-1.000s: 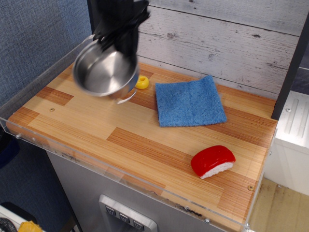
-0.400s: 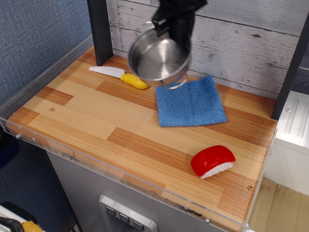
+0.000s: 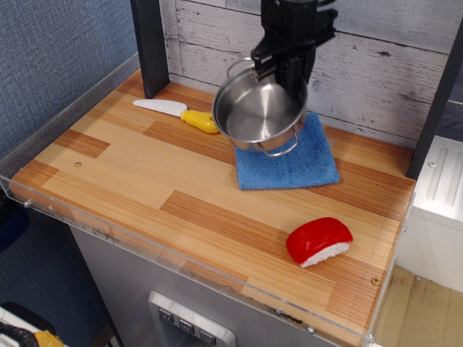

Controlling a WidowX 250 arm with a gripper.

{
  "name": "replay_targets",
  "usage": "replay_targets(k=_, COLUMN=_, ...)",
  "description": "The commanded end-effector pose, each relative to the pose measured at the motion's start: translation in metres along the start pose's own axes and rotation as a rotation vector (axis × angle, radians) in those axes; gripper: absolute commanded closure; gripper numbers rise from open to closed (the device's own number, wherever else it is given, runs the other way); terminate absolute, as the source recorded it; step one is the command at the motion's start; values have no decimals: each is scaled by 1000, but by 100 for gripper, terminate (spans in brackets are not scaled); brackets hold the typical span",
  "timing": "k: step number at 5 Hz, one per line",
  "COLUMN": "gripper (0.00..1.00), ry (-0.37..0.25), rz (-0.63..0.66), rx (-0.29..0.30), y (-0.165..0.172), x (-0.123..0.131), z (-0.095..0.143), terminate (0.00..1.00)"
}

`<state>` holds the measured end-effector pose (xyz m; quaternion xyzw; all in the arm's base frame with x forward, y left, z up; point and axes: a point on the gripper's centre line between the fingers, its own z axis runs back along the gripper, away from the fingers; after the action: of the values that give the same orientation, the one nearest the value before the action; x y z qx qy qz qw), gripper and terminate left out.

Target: Place pot on top of blue cloth.

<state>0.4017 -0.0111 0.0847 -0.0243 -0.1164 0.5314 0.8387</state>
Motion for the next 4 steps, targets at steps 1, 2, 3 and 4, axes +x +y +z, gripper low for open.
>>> replay_targets(k=1, gripper=100, ry=2, rz=-53, rx=-19, y=-3, x=-18, z=-3, terminate=0)
replay_targets(k=2, gripper=100, ry=10, rz=-78, rx=11, y=4, x=-25, z=-18, terminate=0)
replay_targets(k=3, gripper=100, ry=9, rz=-77, rx=34, y=11, x=-27, z=-26, terminate=0)
replay_targets(k=4, gripper=100, ry=-11, rz=-72, rx=46, y=20, x=-23, z=-31, terminate=0)
